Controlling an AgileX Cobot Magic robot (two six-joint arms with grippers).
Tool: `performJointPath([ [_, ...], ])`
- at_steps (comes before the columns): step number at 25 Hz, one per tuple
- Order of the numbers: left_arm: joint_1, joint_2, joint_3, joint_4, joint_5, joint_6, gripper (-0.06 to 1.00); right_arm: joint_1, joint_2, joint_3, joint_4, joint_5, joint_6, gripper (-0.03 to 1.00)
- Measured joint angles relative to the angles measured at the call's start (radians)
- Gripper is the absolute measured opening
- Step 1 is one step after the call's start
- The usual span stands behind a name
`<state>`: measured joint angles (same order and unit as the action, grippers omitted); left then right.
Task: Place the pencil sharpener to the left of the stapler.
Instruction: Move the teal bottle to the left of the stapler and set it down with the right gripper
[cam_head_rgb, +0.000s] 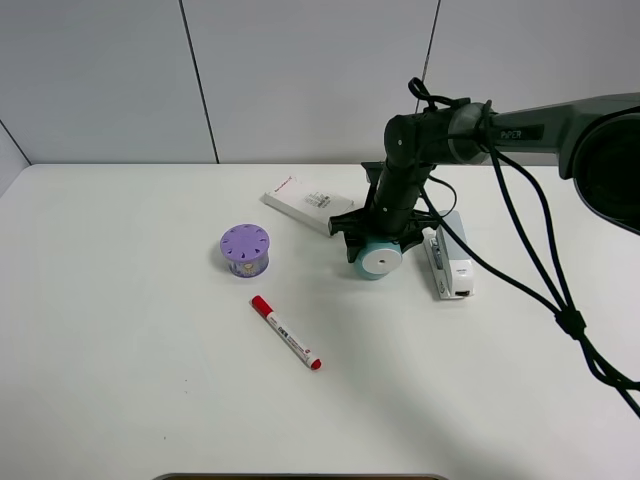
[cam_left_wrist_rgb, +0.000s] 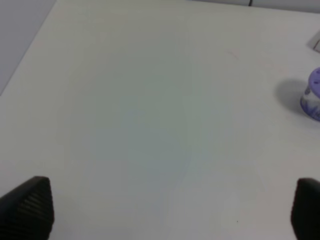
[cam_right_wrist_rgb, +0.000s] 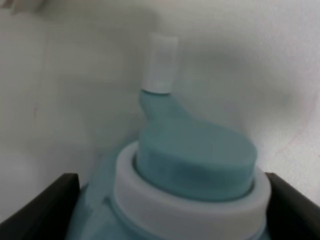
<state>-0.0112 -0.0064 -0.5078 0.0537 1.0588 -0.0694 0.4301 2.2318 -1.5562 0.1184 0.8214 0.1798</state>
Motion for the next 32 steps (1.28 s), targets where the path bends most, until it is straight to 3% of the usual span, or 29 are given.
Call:
performJointPath([
  [27,0.0,0.0,0.0,0.0,0.0,0.0,0.95,0.0,0.0,0.0,0.0,-0.003,0.001,0.68],
  [32,0.0,0.0,0.0,0.0,0.0,0.0,0.95,0.0,-0.002,0.0,0.001,-0.007,0.001,0.76],
])
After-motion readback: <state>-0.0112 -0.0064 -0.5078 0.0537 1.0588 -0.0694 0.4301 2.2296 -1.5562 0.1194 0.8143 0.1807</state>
